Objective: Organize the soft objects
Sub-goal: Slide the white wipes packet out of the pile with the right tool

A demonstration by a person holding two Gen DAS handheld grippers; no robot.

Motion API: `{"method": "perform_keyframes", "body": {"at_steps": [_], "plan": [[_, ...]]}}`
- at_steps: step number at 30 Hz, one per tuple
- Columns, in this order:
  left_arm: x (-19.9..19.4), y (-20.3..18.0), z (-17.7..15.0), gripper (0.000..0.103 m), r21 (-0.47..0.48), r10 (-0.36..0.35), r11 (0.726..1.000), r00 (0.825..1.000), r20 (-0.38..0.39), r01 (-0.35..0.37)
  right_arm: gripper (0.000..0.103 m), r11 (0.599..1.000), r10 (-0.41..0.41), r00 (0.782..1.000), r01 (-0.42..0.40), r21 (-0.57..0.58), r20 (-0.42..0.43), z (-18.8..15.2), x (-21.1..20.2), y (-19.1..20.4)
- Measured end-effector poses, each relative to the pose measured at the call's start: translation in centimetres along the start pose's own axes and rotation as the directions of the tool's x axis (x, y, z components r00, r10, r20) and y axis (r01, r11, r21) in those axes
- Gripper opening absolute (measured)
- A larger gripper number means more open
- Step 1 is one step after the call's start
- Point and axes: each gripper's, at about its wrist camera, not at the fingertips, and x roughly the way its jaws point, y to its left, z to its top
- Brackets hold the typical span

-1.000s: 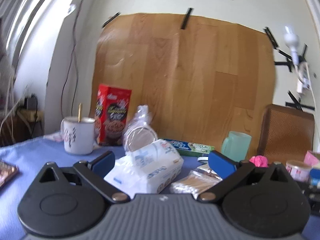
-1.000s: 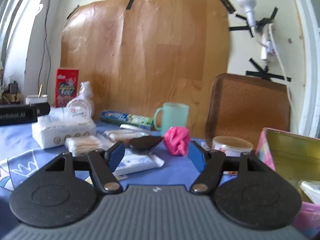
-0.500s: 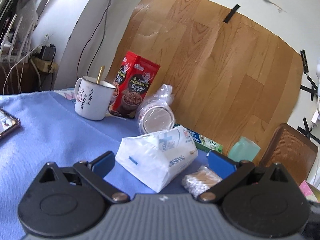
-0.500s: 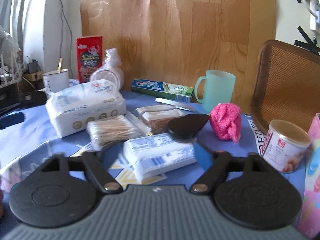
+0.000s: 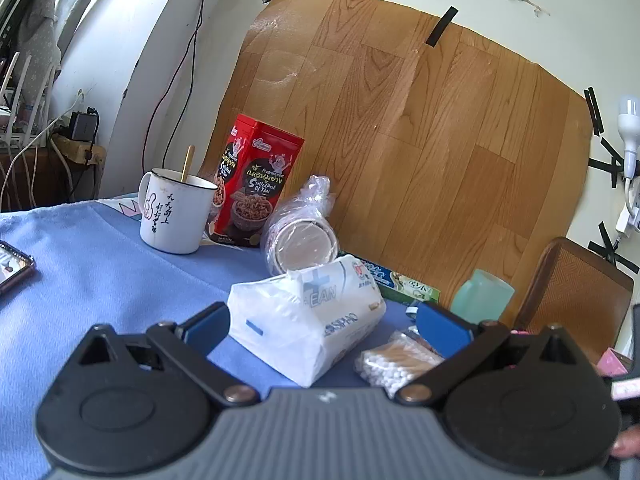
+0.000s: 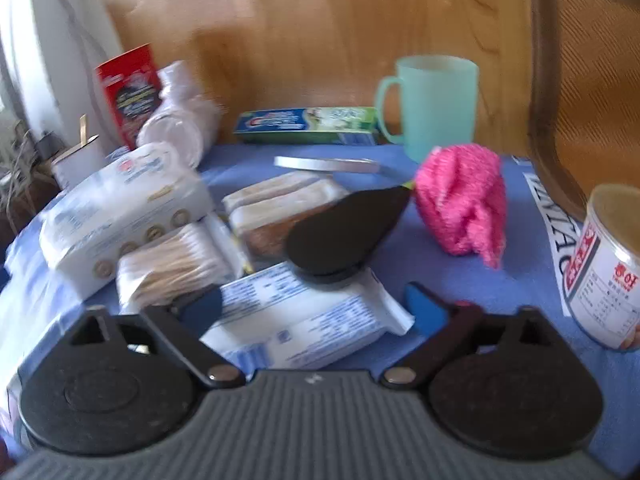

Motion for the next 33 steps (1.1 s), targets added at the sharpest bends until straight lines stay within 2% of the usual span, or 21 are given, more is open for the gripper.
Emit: {"method": "perform_keyframes", "body": {"at_steps": [3,12,14,16,17,20,23,24,26,28,29,30,33], "plan": [[0.0,0.0,0.0,0.103,-0.002,0.001,1.000,1.000,0.001,-0.001,0.073,1.000,0.007,1.000,-0.007,-0.019,0.010,-0.9,-1.2,0.8],[0.0,0.3,0.0,0.103,-0.025,-0.001,1.000,1.000,-0.006,0.001,0.073,0.992,0.112,0.994,-0.112,-0.061,0.002,-4.2,-5.0,3.4],[0.1,0.4,0.0,0.103,-0.032,-0.002,0.999,1.000,-0.009,0.002,0.076,0.990,0.114,0.993,-0.114,-0.080,0.002,-4.3,-5.4,3.6],[0.1,0.5,0.0,0.103,-0.038,-0.003,0.999,1.000,-0.013,0.003,0.096,0.985,0.133,0.991,-0.132,-0.109,0.002,-4.3,-5.5,3.8],[0.1,0.5,0.0,0.103,-0.039,-0.004,0.999,1.000,-0.014,0.003,0.099,0.982,0.139,0.990,-0.138,-0.127,-0.001,-4.3,-5.5,4.0],[0.1,0.4,0.0,0.103,-0.035,-0.004,0.999,1.000,-0.017,0.004,0.100,0.972,0.124,0.992,-0.129,-0.195,-0.038,-4.1,-4.7,4.6],[0.1,0.2,-0.1,0.103,-0.025,-0.003,1.000,1.000,-0.014,0.003,0.100,0.975,0.102,0.993,-0.112,-0.192,-0.063,-3.7,-3.7,4.7],[0.0,0.2,-0.1,0.103,-0.024,-0.004,1.000,1.000,-0.012,0.004,0.099,0.974,0.108,0.992,-0.119,-0.194,-0.063,-3.7,-3.7,4.8],[0.0,0.2,-0.1,0.103,-0.025,-0.005,1.000,1.000,-0.014,0.005,0.089,0.974,0.085,0.995,-0.094,-0.206,-0.050,-3.9,-3.7,5.2],[0.1,0.2,-0.1,0.103,-0.027,-0.006,1.000,1.000,-0.018,0.005,0.063,0.967,0.050,0.998,-0.056,-0.247,-0.031,-4.3,-4.2,5.9],[0.1,0.2,-0.1,0.103,-0.028,-0.006,1.000,1.000,-0.019,0.005,0.058,0.967,0.047,0.998,-0.053,-0.248,-0.030,-4.5,-4.6,6.2],[0.1,0.3,0.0,0.103,-0.028,-0.006,1.000,1.000,-0.019,0.005,0.054,0.967,0.052,0.998,-0.059,-0.248,-0.035,-4.7,-5.1,6.7],[0.1,0.3,0.0,0.103,-0.030,-0.006,1.000,1.000,-0.018,0.005,0.055,0.942,0.132,0.991,-0.137,-0.306,-0.035,-6.0,-6.9,8.1]]}}
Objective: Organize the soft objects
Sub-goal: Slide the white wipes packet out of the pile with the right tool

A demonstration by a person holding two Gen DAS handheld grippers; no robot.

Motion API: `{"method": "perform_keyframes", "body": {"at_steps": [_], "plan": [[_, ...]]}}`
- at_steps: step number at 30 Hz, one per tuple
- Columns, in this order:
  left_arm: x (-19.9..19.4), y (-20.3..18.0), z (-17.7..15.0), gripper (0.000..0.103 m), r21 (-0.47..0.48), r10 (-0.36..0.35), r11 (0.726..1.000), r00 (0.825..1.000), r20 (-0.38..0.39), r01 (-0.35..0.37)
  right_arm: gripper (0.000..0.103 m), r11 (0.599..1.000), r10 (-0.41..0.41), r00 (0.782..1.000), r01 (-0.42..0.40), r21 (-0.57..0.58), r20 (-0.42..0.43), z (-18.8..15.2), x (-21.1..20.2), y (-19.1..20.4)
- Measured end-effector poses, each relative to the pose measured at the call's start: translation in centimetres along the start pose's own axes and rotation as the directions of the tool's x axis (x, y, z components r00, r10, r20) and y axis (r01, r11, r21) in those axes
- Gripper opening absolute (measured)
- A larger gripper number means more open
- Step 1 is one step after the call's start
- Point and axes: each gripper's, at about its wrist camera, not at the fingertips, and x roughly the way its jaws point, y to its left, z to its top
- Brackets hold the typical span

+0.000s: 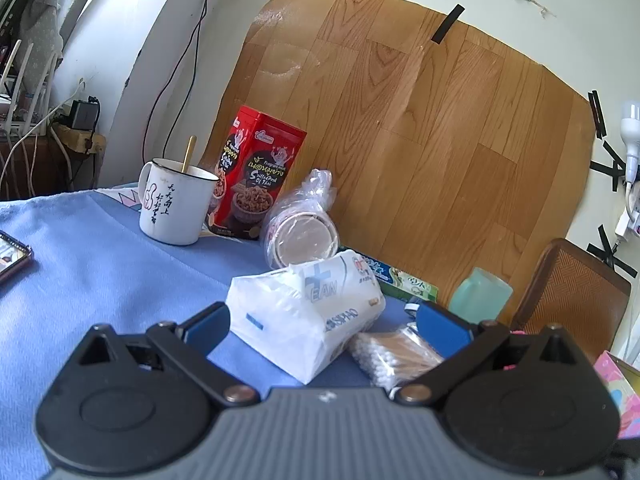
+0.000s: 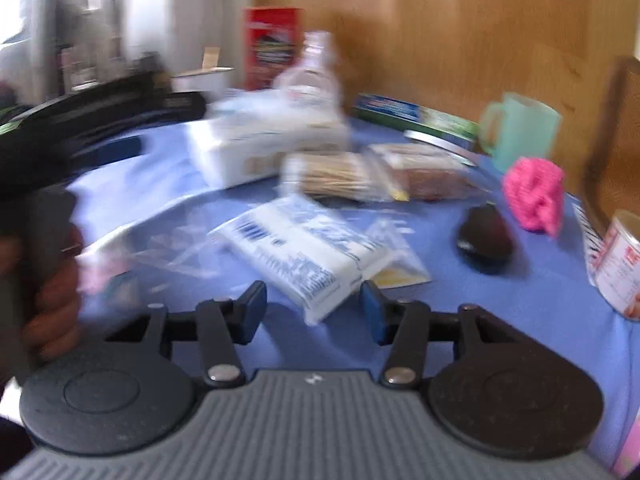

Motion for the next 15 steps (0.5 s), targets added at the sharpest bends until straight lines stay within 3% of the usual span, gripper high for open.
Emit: {"method": "perform_keyframes", "body": {"at_steps": [2,4,6,12,15], "plan": [[0.0,0.0,0.0,0.103,-0.002,-0.002,1.000,1.000,-0.001,0.002,0.063,0.999,-0.025,1.000,0.026,-0.046,0.015,-0.3,-0.5,0.5],[0.1,0.0,0.0,0.103,-0.002,-0.003,1.000,1.000,-0.003,0.003,0.090,0.994,-0.082,0.996,0.084,-0.062,0.043,-0.1,-0.6,0.0],[0.0,-0.1,0.0,0.103,0.001,-0.005,1.000,1.000,-0.002,0.005,0.099,0.996,-0.074,0.996,0.076,-0.043,0.055,0.5,-0.4,-1.1],[0.0,-0.3,-0.1,0.103,0.017,-0.013,1.000,1.000,-0.001,0.013,0.103,0.995,0.065,0.996,-0.070,-0.067,-0.065,1.9,3.0,-1.8],[0.1,-0.4,0.0,0.103,0.028,-0.017,0.999,1.000,-0.008,0.018,0.101,0.994,0.075,0.994,-0.080,-0.070,-0.080,1.6,3.8,-1.0]]}}
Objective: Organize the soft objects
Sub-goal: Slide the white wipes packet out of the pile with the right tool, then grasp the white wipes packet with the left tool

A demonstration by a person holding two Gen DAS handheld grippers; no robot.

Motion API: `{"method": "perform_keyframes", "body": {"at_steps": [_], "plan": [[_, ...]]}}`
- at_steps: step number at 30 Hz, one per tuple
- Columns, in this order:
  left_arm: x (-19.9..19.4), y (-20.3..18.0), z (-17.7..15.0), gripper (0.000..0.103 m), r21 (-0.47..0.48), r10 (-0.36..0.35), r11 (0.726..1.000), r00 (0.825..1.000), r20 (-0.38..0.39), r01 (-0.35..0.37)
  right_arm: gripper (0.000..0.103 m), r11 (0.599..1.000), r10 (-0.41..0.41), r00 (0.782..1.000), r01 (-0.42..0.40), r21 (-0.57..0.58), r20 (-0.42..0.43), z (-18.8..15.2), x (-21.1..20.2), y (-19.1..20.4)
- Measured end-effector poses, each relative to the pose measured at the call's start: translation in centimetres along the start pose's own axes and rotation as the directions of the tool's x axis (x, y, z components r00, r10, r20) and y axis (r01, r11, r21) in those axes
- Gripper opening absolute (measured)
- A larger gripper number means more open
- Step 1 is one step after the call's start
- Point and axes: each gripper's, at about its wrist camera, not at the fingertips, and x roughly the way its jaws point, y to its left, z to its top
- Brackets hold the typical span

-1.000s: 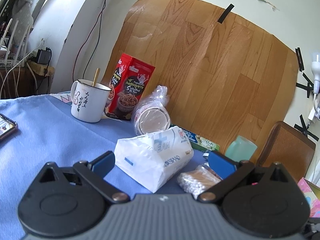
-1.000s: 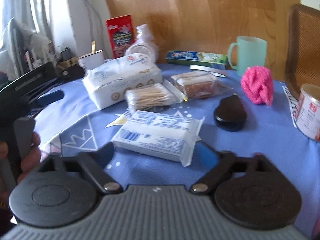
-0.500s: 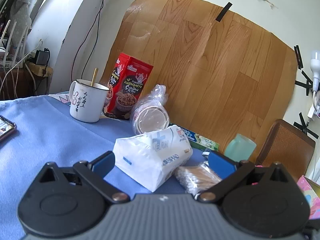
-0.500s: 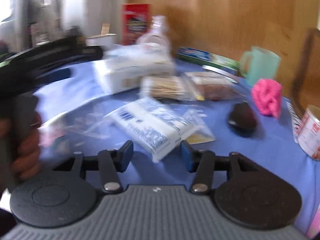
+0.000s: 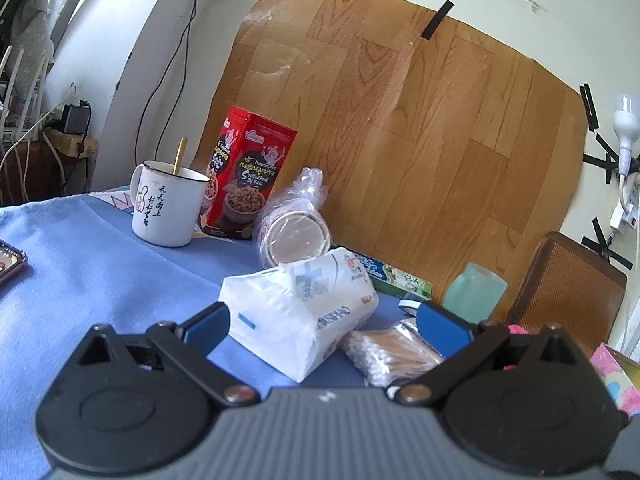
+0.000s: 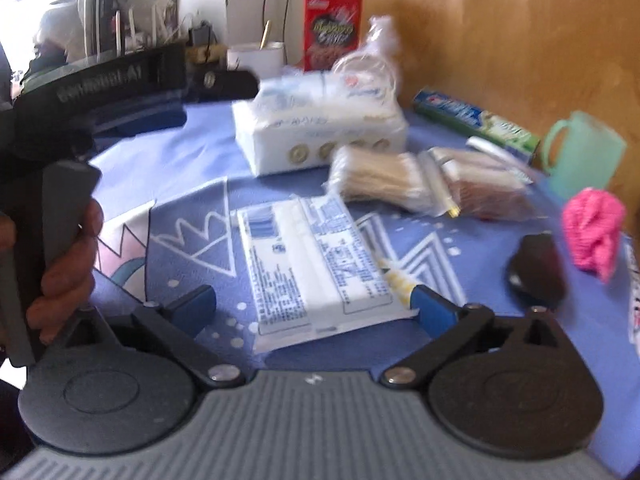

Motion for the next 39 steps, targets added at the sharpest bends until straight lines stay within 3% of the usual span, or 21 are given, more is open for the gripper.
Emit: {"method": "perform_keyframes", "body": {"at_steps": [2,13,17,19,21,22,27,32,34,35,36,37,38,39], "plan": [[0.1,-0.2,0.0,0.103,0.012,-0.003,1.000,1.000,-0.005,0.003,0.077,1.000,-0.005,1.000,0.005,0.004,0.019,0.0,-0.7,0.1],[0.6,-1.5,-0.2,0.103,0.099,-0.055,0.993,0.996,-0.064,0.061,0.078,0.990,-0.135,0.990,0.132,0.055,0.047,-6.1,-7.7,0.0],[1.3,-2.6,-0.4,0.103,0.160,-0.121,0.976,0.980,-0.159,0.147,0.080,0.973,-0.219,0.974,0.213,0.089,0.054,-8.3,-10.1,-0.3],[1.4,-3.1,-0.5,0.103,0.173,-0.143,0.969,0.970,-0.195,0.177,0.093,0.960,-0.264,0.963,0.257,0.114,0.052,-9.1,-10.8,-0.6],[1.0,-3.5,-0.8,0.103,0.141,-0.183,0.966,0.956,-0.230,0.219,0.095,0.947,-0.298,0.953,0.288,0.143,0.052,-9.7,-11.4,-0.9],[0.9,-3.6,-0.8,0.103,0.113,-0.207,0.964,0.946,-0.250,0.241,0.095,0.945,-0.297,0.953,0.286,0.157,0.053,-10.0,-11.7,-1.1],[0.7,-5.6,-1.6,0.098,0.028,-0.327,0.930,0.860,-0.392,0.367,0.095,0.946,-0.286,0.956,0.272,0.177,0.062,-10.6,-11.7,-1.0],[0.7,-7.7,-2.5,0.092,-0.024,-0.420,0.878,0.746,-0.518,0.477,0.094,0.951,-0.276,0.958,0.261,0.163,0.077,-10.6,-11.5,-0.3],[1.1,-8.4,-3.3,0.084,-0.060,-0.437,0.866,0.694,-0.572,0.496,0.087,0.955,-0.261,0.962,0.246,0.167,0.079,-10.6,-11.2,-0.1],[1.5,-8.6,-3.8,0.073,-0.083,-0.445,0.863,0.668,-0.596,0.499,0.085,0.957,-0.250,0.964,0.232,0.176,0.089,-10.6,-11.1,-0.1],[1.7,-8.8,-4.3,0.070,-0.101,-0.453,0.859,0.653,-0.607,0.503,0.078,0.957,-0.246,0.964,0.227,0.180,0.097,-10.5,-11.0,0.0],[1.5,-9.1,-4.5,0.064,-0.091,-0.453,0.858,0.662,-0.597,0.506,0.069,0.957,-0.249,0.963,0.228,0.177,0.105,-10.3,-10.9,0.1],[1.5,-9.6,-4.7,0.064,-0.083,-0.453,0.851,0.646,-0.614,0.518,0.063,0.956,-0.259,0.959,0.238,0.172,0.113,-10.1,-10.9,0.3],[1.4,-10.1,-4.7,0.063,-0.066,-0.447,0.849,0.647,-0.618,0.524,0.057,0.949,-0.285,0.951,0.264,0.169,0.115,-10.0,-10.9,0.3]]}}
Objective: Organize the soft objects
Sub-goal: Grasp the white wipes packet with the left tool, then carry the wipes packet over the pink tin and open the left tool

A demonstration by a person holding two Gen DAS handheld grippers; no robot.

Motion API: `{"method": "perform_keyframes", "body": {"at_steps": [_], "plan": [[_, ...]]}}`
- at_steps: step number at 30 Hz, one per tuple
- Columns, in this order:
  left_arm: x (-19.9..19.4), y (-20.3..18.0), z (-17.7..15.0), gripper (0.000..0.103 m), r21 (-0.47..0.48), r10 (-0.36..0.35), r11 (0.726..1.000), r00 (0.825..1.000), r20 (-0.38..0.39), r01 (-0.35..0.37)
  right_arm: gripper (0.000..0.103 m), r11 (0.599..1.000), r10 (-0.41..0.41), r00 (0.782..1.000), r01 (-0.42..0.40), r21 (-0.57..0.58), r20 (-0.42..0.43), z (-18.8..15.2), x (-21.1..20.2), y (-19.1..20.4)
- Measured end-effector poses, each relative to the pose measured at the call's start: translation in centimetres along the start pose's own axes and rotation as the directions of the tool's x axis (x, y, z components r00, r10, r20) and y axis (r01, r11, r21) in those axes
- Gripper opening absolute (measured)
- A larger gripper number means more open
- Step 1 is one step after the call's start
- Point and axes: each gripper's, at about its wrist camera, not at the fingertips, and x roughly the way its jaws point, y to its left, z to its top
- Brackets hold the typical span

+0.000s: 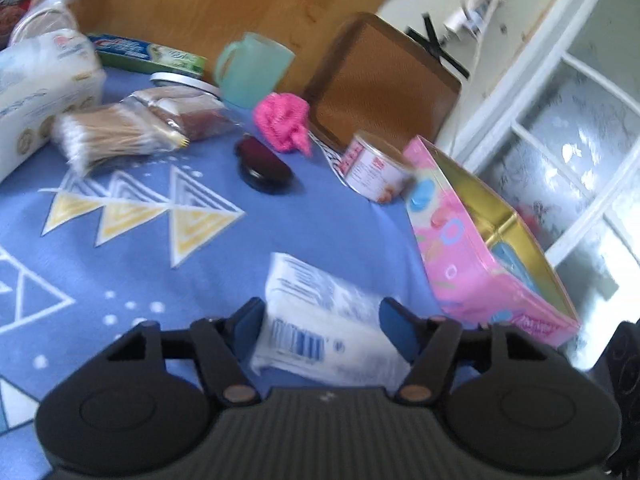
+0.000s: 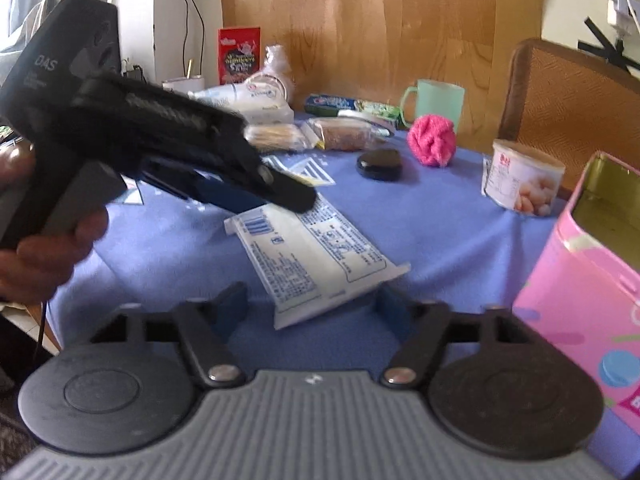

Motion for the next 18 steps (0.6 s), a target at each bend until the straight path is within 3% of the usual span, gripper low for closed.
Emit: {"method": "perform_keyframes", "body": {"at_steps": [2,4,7,11,15,17,18], "plan": [[-0.1,-1.3,0.3,0.063,0.041,-0.003,0.999,1.000,0.005,0.002,0.055,0.998,-0.065,0.998,0.065,-0.001,0.025,0.4,-0.2,-0.2],[-0.5,-2.7,1.1,0.063,0.082,-0.014,0.997,0.999,0.038,0.011,0.055,0.996,-0.074,0.995,0.071,0.050,0.066,0.7,-1.0,-1.2],[-0.7,-5.1,3.1,0.063,0.128,-0.071,0.990,0.995,0.068,0.062,0.055,0.988,-0.137,0.980,0.124,0.098,0.144,1.3,-3.1,-2.6],[0.6,-10.0,5.1,0.063,0.238,-0.136,0.965,0.987,0.086,0.112,0.055,0.960,-0.264,0.936,0.232,0.154,0.234,1.8,-6.4,-4.5],[3.8,-14.7,5.9,0.064,0.319,-0.202,0.932,0.977,0.071,0.169,0.055,0.914,-0.391,0.890,0.346,0.213,0.235,1.2,-8.5,-7.2],[6.2,-16.7,6.0,0.072,0.345,-0.203,0.923,0.978,0.055,0.172,0.056,0.879,-0.456,0.868,0.406,0.250,0.195,0.6,-8.6,-8.9],[7.3,-17.5,5.9,0.079,0.363,-0.188,0.918,0.981,0.053,0.157,0.056,0.852,-0.504,0.845,0.454,0.259,0.176,0.4,-8.4,-9.5]]}}
